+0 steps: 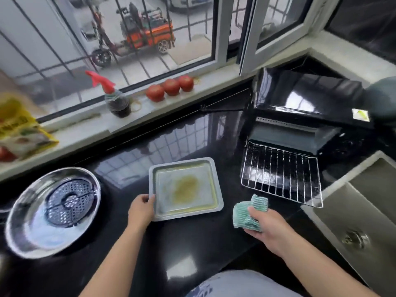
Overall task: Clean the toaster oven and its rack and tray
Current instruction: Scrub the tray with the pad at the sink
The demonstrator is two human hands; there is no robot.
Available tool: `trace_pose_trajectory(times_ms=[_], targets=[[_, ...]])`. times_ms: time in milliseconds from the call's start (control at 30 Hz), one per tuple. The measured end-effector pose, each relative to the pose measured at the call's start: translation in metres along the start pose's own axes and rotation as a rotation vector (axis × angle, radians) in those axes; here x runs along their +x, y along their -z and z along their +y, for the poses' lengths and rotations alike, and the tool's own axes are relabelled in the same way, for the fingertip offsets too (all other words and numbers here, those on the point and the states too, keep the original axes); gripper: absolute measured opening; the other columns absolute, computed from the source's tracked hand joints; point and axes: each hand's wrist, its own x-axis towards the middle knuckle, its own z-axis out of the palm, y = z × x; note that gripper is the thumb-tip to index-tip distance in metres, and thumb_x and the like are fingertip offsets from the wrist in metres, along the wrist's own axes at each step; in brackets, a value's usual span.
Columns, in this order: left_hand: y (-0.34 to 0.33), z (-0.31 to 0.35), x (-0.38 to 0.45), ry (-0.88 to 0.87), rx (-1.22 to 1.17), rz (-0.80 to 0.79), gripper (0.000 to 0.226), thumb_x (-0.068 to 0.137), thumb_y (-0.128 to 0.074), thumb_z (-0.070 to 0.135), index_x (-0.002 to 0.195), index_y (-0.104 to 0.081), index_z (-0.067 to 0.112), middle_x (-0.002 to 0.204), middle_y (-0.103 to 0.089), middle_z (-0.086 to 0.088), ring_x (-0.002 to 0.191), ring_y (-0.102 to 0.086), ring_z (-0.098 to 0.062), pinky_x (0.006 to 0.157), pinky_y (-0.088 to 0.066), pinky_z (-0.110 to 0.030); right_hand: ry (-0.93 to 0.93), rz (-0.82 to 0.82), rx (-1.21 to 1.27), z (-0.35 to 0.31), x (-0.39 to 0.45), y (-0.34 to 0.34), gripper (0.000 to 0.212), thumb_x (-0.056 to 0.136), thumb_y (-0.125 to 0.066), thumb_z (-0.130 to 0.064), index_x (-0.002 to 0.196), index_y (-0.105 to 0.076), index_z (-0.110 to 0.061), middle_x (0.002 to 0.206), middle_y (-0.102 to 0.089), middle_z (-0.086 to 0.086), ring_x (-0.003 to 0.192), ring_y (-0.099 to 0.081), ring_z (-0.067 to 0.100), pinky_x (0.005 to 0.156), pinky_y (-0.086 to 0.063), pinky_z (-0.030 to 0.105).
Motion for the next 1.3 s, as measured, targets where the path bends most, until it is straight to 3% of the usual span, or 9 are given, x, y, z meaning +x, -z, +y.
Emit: trace_pose_trajectory(times_ms=[200, 467, 567, 667, 733, 900, 1033, 1167, 1300], targets=[[-0.008, 0.008, -0.004, 0.007, -0.174, -0.036, 0.035, 0.102, -0.059, 0.029, 0.076, -0.065, 0.007, 0.075, -0.066, -0.006, 0.064, -0.056, -0.021, 0.053, -0.043, -0.032, 0.0, 0.029, 0.048, -0.003, -0.003, 0.016, 0.019, 0.098, -0.06, -0.012, 0.116, -0.062, -0.005, 0.108, -0.072, 0.016, 0.1, -0.069, 0.032, 0.077, -0.058, 0.042], [-0.012, -0.001, -0.042, 0.089, -0.505, -0.132, 0.028, 0.105, -0.056, 0.018, 0.081, -0.061, 0.005, 0.084, -0.068, -0.013, 0.07, -0.06, -0.023, 0.064, -0.043, -0.034, -0.032, 0.073, 0.215, 0.002, -0.015, 0.052, 0.021, 0.097, -0.06, -0.009, 0.117, -0.06, -0.003, 0.112, -0.069, 0.018, 0.104, -0.066, 0.033, 0.083, -0.056, 0.044], [-0.004, 0.024, -0.066, 0.004, -0.563, -0.162, 0.026, 0.107, -0.054, 0.018, 0.091, -0.068, 0.002, 0.082, -0.074, -0.005, 0.072, -0.065, -0.019, 0.062, -0.049, -0.032, -0.041, 0.095, 0.305, 0.006, -0.023, 0.074, 0.02, 0.097, -0.059, -0.007, 0.117, -0.059, -0.002, 0.111, -0.069, 0.019, 0.104, -0.065, 0.033, 0.082, -0.055, 0.044], [0.0, 0.067, -0.094, -0.126, -0.562, -0.188, 0.028, 0.106, -0.055, 0.016, 0.08, -0.062, 0.008, 0.061, -0.066, 0.007, 0.058, -0.059, -0.011, 0.048, -0.044, -0.024, -0.019, 0.146, 0.422, 0.006, -0.035, 0.105, 0.016, 0.097, -0.058, -0.006, 0.112, -0.06, -0.005, 0.106, -0.068, 0.017, 0.097, -0.065, 0.03, 0.08, -0.053, 0.042], [-0.005, 0.1, -0.111, -0.194, -0.564, -0.25, 0.027, 0.105, -0.056, 0.018, 0.081, -0.061, 0.008, 0.065, -0.067, 0.005, 0.055, -0.059, -0.006, 0.049, -0.046, -0.021, 0.024, 0.196, 0.496, 0.002, -0.045, 0.132, 0.012, 0.097, -0.057, -0.006, 0.109, -0.06, -0.007, 0.103, -0.068, 0.015, 0.094, -0.064, 0.028, 0.08, -0.053, 0.042], [-0.064, 0.186, -0.163, -0.352, -0.46, -0.426, 0.032, 0.106, -0.055, 0.019, 0.074, -0.052, 0.014, 0.057, -0.061, 0.011, 0.059, -0.056, -0.01, 0.047, -0.045, -0.02, 0.134, 0.355, 0.639, 0.002, -0.076, 0.219, 0.008, 0.097, -0.057, -0.007, 0.104, -0.06, -0.009, 0.098, -0.069, 0.011, 0.092, -0.065, 0.024, 0.074, -0.059, 0.04], [-0.153, 0.252, -0.225, -0.521, -0.26, -0.528, 0.023, 0.101, -0.058, 0.023, 0.088, -0.066, 0.005, 0.076, -0.068, -0.003, 0.069, -0.061, -0.019, 0.06, -0.048, -0.03, 0.181, 0.498, 0.702, 0.015, -0.097, 0.309, 0.004, 0.097, -0.058, -0.007, 0.098, -0.059, -0.011, 0.096, -0.065, 0.01, 0.088, -0.063, 0.023, 0.063, -0.059, 0.036], [-0.251, 0.302, -0.302, -0.877, 0.104, -0.456, 0.016, 0.089, -0.058, 0.019, 0.081, -0.057, 0.005, 0.075, -0.059, -0.002, 0.068, -0.051, -0.021, 0.057, -0.039, -0.026, 0.254, 0.607, 0.609, 0.027, -0.112, 0.399, 0.01, 0.098, -0.055, -0.009, 0.097, -0.058, -0.019, 0.095, -0.062, 0.005, 0.083, -0.059, 0.017, 0.066, -0.049, 0.036], [-0.33, 0.322, -0.369, -1.271, 0.501, -0.299, 0.008, 0.097, -0.05, 0.009, 0.105, -0.052, 0.01, 0.102, -0.048, -0.006, 0.09, -0.057, -0.036, 0.074, -0.042, -0.043, 0.3, 0.674, 0.509, 0.03, -0.107, 0.482, 0.019, 0.098, -0.057, -0.011, 0.116, -0.057, -0.018, 0.1, -0.064, 0.006, 0.078, -0.06, 0.014, 0.061, -0.046, 0.03]])
